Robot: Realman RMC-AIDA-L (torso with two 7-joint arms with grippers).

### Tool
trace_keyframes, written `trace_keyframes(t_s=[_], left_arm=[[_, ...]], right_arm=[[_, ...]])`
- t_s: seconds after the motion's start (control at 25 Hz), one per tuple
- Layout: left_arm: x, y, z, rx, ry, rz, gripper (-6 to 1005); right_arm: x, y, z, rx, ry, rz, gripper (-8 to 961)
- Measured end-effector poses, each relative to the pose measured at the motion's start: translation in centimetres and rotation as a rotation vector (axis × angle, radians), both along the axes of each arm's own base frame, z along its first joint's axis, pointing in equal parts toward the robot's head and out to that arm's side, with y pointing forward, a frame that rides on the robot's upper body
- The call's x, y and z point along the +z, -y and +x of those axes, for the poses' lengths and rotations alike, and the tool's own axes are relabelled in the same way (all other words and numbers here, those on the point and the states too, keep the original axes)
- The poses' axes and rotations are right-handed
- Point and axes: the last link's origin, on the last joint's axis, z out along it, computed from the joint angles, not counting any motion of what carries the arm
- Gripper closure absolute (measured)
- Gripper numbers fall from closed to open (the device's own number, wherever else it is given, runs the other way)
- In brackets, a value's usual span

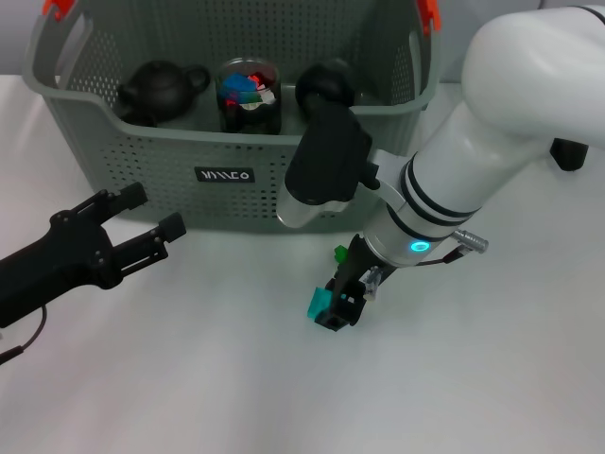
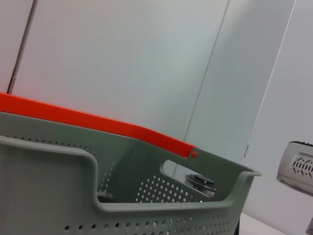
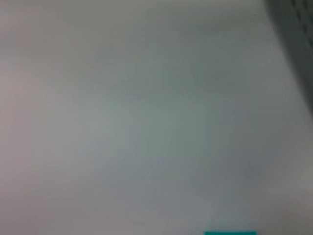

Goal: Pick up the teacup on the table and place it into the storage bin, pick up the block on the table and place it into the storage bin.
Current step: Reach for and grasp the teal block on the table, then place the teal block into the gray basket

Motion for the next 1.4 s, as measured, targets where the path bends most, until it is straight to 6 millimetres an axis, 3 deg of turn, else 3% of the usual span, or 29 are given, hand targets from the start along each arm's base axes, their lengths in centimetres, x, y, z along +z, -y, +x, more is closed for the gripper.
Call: trace_keyframes(t_s=[0.2, 0.32, 0.64, 0.72, 0.96, 1.16, 1.4], left_arm=[[0.0, 0.0, 0.0, 0.001, 0.002, 0.002, 169], [0.1, 0.0, 0.0, 0.003, 0.003, 0.004, 169], [0.2, -0.4, 0.1, 0.0, -0.002, 0.006, 169], [0.3, -0.5, 0.1, -0.002, -0.002, 0.006, 169], [0.3, -1.2, 0.7, -0.021, -0.003, 0.003, 169], [0.3, -1.3, 0.9, -0.033, 0.004, -0.004, 169], [0.4, -1.3, 1.0, -0.033, 0.009, -0.005, 169]], right_arm=[[0.8, 0.5, -0.9, -0.011, -0.081, -0.025, 524], [2.8, 0.7, -1.2, -0.012, -0.231, -0.016, 525], [12.0, 3.1, 0.5, 0.021, -0.718, -0.043, 525], [12.8, 3.6, 0.7, 0.041, -0.777, -0.064, 525], [18.7, 4.4, 0.8, 0.173, -1.158, 0.022, 526], [22.4, 2.1, -1.8, 0.15, -1.195, 0.193, 526], [24.1, -1.4, -8.4, 0.068, -0.9, 0.364, 525]])
